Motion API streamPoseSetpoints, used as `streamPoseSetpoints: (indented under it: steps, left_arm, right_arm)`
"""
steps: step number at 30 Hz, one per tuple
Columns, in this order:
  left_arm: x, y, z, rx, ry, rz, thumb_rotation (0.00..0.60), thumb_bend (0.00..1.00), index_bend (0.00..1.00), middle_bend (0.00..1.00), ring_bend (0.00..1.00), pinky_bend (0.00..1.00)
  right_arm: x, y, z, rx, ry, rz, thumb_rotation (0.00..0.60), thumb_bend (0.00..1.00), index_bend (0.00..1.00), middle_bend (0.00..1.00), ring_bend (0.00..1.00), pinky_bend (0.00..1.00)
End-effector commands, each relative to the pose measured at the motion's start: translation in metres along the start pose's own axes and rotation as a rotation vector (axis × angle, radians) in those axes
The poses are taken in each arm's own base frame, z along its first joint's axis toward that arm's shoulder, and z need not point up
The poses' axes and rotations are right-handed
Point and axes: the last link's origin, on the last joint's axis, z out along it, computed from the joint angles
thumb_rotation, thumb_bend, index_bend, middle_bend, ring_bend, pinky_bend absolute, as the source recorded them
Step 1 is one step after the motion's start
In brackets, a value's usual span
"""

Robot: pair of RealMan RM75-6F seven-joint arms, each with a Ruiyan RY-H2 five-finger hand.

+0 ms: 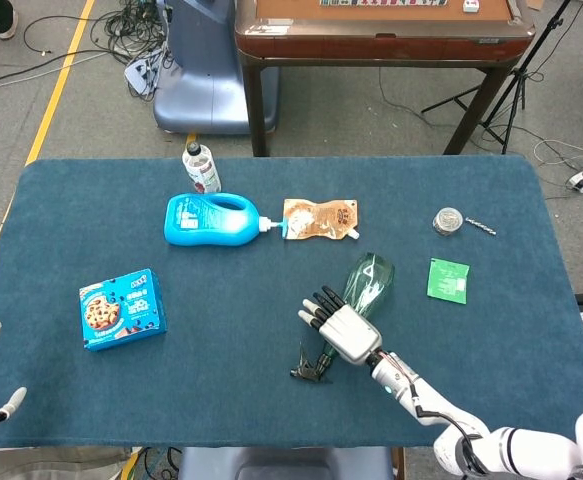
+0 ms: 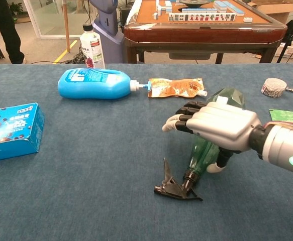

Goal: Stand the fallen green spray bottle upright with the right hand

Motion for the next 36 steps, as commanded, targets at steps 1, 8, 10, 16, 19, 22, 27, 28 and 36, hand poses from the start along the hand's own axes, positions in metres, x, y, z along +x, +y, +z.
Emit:
streamPoseSetpoints:
  steps: [1, 8, 10, 16, 19, 22, 27, 28, 36]
  left_arm:
    - [0.000, 0.000, 0.000, 0.001, -0.002, 0.000, 0.600, 0.26, 0.04, 0.00, 0.06, 0.02]
    - [-0.001, -0.002, 0.000, 0.004, -0.004, -0.002, 0.600, 0.26, 0.04, 0.00, 0.06, 0.02]
    - [-0.002, -0.004, 0.000, 0.007, -0.006, -0.002, 0.600, 0.26, 0.04, 0.00, 0.06, 0.02]
    - [-0.003, -0.007, -0.001, 0.016, -0.009, -0.002, 0.600, 0.26, 0.04, 0.00, 0.06, 0.02]
    - [-0.003, -0.008, -0.001, 0.015, -0.010, -0.002, 0.600, 0.25, 0.04, 0.00, 0.06, 0.02]
    - [-0.003, -0.009, -0.002, 0.020, -0.008, -0.004, 0.600, 0.26, 0.04, 0.00, 0.06, 0.02]
    - [-0.004, -0.010, -0.002, 0.020, -0.012, -0.006, 0.600, 0.26, 0.04, 0.00, 0.06, 0.02]
    - [-0.005, -0.010, -0.002, 0.019, -0.013, -0.006, 0.600, 0.26, 0.04, 0.00, 0.06, 0.02]
    - [-0.005, -0.010, -0.003, 0.019, -0.010, -0.008, 0.600, 0.25, 0.04, 0.00, 0.06, 0.02]
  right_arm:
    - [0.005, -0.005, 0.013, -0.005, 0.007, 0.012, 0.600, 0.00, 0.13, 0.12, 0.04, 0.04]
    - [0.012, -0.009, 0.039, -0.041, -0.001, 0.040, 0.600, 0.00, 0.13, 0.12, 0.04, 0.04]
    - [0.016, -0.009, 0.048, -0.057, 0.001, 0.054, 0.600, 0.00, 0.13, 0.12, 0.04, 0.04]
    - [0.024, -0.008, 0.072, -0.103, -0.003, 0.079, 0.600, 0.00, 0.13, 0.12, 0.04, 0.04]
    - [0.031, -0.009, 0.081, -0.117, -0.001, 0.093, 0.600, 0.00, 0.13, 0.12, 0.04, 0.04]
    - [0.037, -0.009, 0.081, -0.118, 0.000, 0.081, 0.600, 0.00, 0.13, 0.12, 0.04, 0.04]
    - [0.036, -0.006, 0.072, -0.125, -0.040, 0.054, 0.600, 0.04, 0.18, 0.14, 0.04, 0.04]
    - [0.035, -0.005, 0.071, -0.125, -0.049, 0.046, 0.600, 0.05, 0.21, 0.14, 0.04, 0.04]
    - [0.027, -0.005, 0.068, -0.134, -0.101, 0.000, 0.600, 0.08, 0.30, 0.16, 0.04, 0.04]
